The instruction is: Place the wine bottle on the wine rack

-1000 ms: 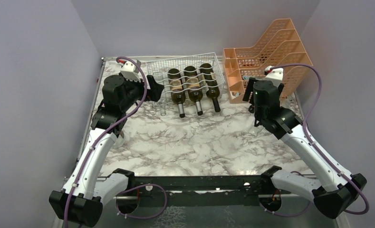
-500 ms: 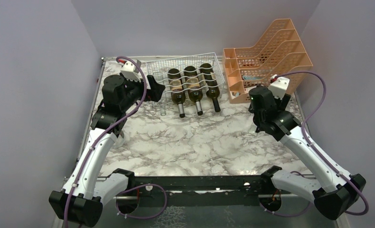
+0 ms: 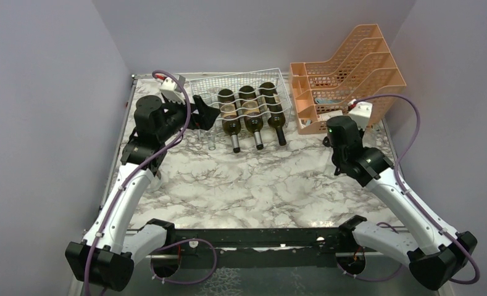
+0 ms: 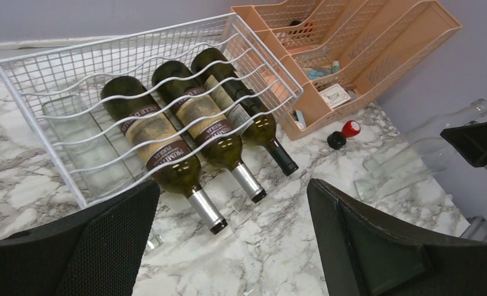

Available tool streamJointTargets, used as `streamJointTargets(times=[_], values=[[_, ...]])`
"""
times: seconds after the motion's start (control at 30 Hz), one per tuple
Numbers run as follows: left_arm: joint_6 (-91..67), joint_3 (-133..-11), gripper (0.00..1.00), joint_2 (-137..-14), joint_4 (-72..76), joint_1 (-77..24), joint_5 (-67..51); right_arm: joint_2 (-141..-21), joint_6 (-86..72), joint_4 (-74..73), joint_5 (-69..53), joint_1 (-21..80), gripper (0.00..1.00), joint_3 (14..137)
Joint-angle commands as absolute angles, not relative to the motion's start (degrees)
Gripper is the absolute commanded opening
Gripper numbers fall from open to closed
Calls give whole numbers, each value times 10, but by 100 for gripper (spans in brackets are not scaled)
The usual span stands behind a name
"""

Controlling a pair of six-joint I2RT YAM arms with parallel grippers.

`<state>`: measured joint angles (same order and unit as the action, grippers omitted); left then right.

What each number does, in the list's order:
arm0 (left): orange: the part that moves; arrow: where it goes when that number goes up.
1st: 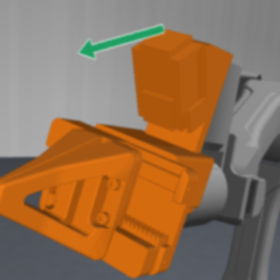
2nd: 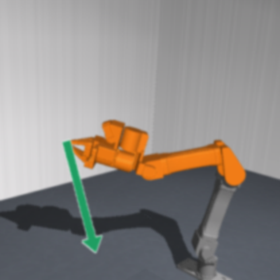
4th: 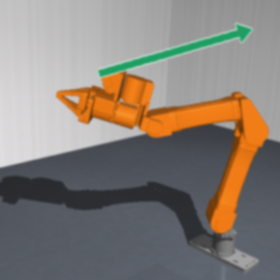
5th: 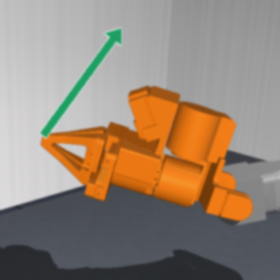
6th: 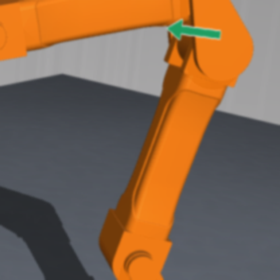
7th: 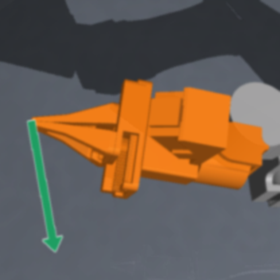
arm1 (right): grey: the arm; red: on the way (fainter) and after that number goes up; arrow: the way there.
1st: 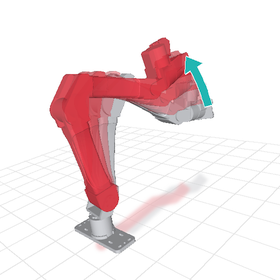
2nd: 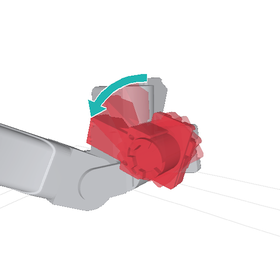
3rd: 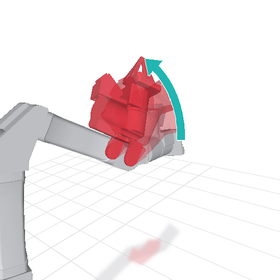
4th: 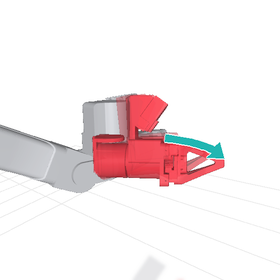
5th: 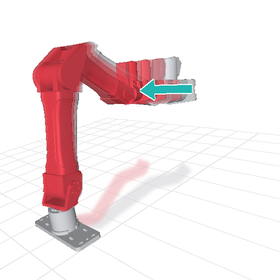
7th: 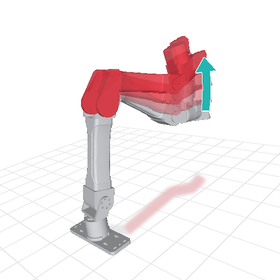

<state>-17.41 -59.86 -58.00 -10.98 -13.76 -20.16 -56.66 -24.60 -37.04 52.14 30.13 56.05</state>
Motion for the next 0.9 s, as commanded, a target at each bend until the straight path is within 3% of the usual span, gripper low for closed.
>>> streamJointTargets(times=[0.0, 0.23, 0.47, 0.87], values=[[-217, -577, 96, -592, -42, -154, -250, -530, -147, -309, 428, 298, 11, 588], [-173, -545, 98, -622, 39, -285, -246, -533, -94, -321, 249, 298, 7, 634], [-155, -451, 99, -658, 213, -387, -258, -533, -86, -328, 92, 297, 4, 670], [-130, -386, 99, -760, 376, -481, -214, -545, -122, -295, -115, 298, 4, 686]])
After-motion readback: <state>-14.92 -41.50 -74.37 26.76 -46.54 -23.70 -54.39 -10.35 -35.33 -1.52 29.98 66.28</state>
